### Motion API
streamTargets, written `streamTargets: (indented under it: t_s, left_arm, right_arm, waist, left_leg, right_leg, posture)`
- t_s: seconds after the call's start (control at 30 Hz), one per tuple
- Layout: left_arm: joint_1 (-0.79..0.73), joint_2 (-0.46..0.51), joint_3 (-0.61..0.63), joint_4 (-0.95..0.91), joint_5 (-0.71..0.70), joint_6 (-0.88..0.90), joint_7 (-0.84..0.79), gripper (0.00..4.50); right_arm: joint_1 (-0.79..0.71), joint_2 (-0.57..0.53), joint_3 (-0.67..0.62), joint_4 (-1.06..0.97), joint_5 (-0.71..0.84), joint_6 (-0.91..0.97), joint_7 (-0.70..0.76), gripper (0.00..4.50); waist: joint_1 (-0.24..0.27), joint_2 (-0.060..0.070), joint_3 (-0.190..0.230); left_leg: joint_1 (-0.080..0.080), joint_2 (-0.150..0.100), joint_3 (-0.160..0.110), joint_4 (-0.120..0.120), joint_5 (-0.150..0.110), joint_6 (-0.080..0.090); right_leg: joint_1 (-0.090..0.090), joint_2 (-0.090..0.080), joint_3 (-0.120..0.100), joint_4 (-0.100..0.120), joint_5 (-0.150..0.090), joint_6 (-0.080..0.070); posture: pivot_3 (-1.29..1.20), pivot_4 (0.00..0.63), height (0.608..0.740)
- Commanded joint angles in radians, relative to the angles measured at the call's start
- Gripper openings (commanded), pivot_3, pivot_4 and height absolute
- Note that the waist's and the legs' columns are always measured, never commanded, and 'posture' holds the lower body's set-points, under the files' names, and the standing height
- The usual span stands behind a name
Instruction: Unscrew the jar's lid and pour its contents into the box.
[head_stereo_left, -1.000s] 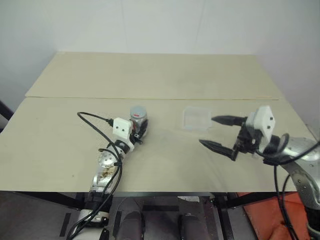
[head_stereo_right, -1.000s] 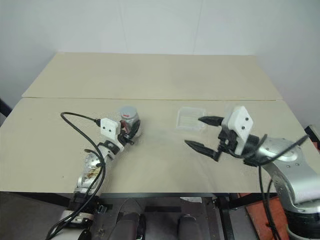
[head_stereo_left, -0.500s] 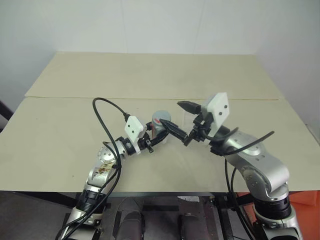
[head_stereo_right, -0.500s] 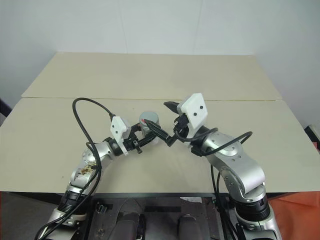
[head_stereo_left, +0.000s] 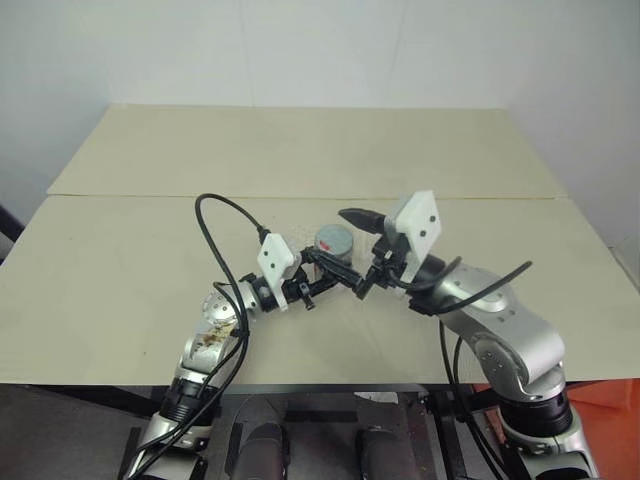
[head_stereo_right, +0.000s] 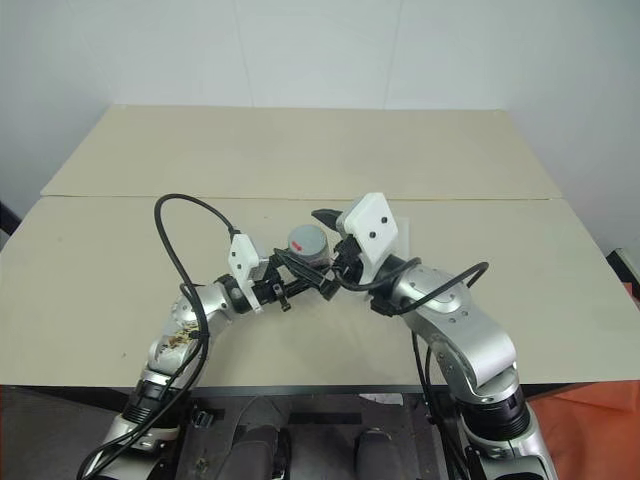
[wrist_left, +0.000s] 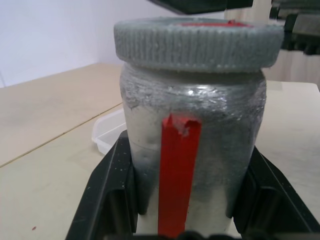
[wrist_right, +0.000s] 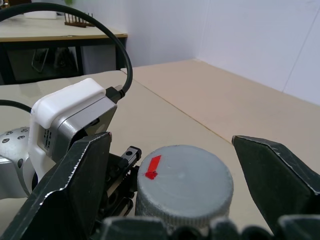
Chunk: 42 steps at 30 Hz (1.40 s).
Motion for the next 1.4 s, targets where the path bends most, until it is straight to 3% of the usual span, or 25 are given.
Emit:
streamTargets:
  t_s: [0.03,0.4,0.5,0.63,0.93,1.1,1.4]
  left_arm:
    - [-0.01,-0.007,-0.002,-0.02,-0.005,-0.033,0.004,1.94]
    - [-0.003,-0.009,0.009,-0.01,-0.011,-0.046,0.002,1.94]
    - [-0.006,-0.011,0.008,-0.005,-0.011,-0.048,0.003,1.94]
    - [-0.009,-0.018,0.005,-0.001,-0.013,-0.055,0.002,1.94]
    - [0.007,0.011,-0.005,-0.032,-0.043,-0.04,-0.061,1.94]
    - [0.027,0.071,-0.008,-0.095,-0.117,0.0,-0.159,1.94]
    - [0.003,0.171,-0.026,-0.164,-0.221,0.056,-0.347,1.94]
  right_arm:
    - [-0.013,0.011,-0.012,-0.013,0.003,-0.013,0.001,4.5]
    - [-0.009,0.009,-0.027,-0.013,0.017,0.016,0.011,4.5]
    - [-0.012,0.014,-0.028,-0.007,0.002,0.013,-0.004,3.97]
    - [-0.011,0.009,-0.034,-0.003,-0.003,0.007,-0.006,2.72]
    - [-0.011,-0.02,-0.04,0.012,-0.012,-0.008,0.027,2.72]
    - [-0.033,-0.096,-0.077,0.056,0.06,-0.03,0.188,2.72]
    - [-0.157,-0.242,-0.061,0.266,0.177,-0.139,0.654,2.72]
  waist:
    - [-0.001,0.0,0.0]
    - [-0.002,0.0,0.0]
    - [-0.002,0.0,0.0]
    - [-0.002,0.0,0.0]
    - [-0.003,0.0,0.0]
    - [-0.004,0.0,0.0]
    - [-0.005,0.0,0.0]
  left_leg:
    - [0.0,0.0,0.0,0.0,0.0,0.0]
    - [0.0,0.0,-0.002,0.0,0.0,0.0]
    - [0.0,0.0,-0.002,0.0,0.0,0.0]
    - [0.0,0.0,-0.002,0.0,0.0,0.0]
    - [0.0,0.0,-0.002,0.0,0.0,0.0]
    - [0.0,0.0,-0.002,0.0,0.0,0.0]
    - [0.0,0.001,-0.002,0.0,0.0,0.0]
  right_leg:
    - [0.0,0.0,0.0,0.0,0.0,0.0]
    - [0.0,0.0,0.0,0.0,0.0,0.0]
    - [0.0,0.0,0.0,0.0,0.0,0.0]
    - [0.0,0.0,0.0,0.0,0.0,0.0]
    - [0.0,0.0,0.0,0.0,0.0,0.0]
    - [0.0,0.0,0.0,0.0,0.0,0.0]
    - [0.0,0.0,-0.001,-0.001,0.0,0.0]
  posture:
    - [0.0,0.15,0.74]
    - [0.0,0.15,0.74]
    - [0.0,0.15,0.74]
    - [0.0,0.15,0.74]
    - [0.0,0.15,0.74]
    - [0.0,0.15,0.74]
    - [0.0,0.15,0.74]
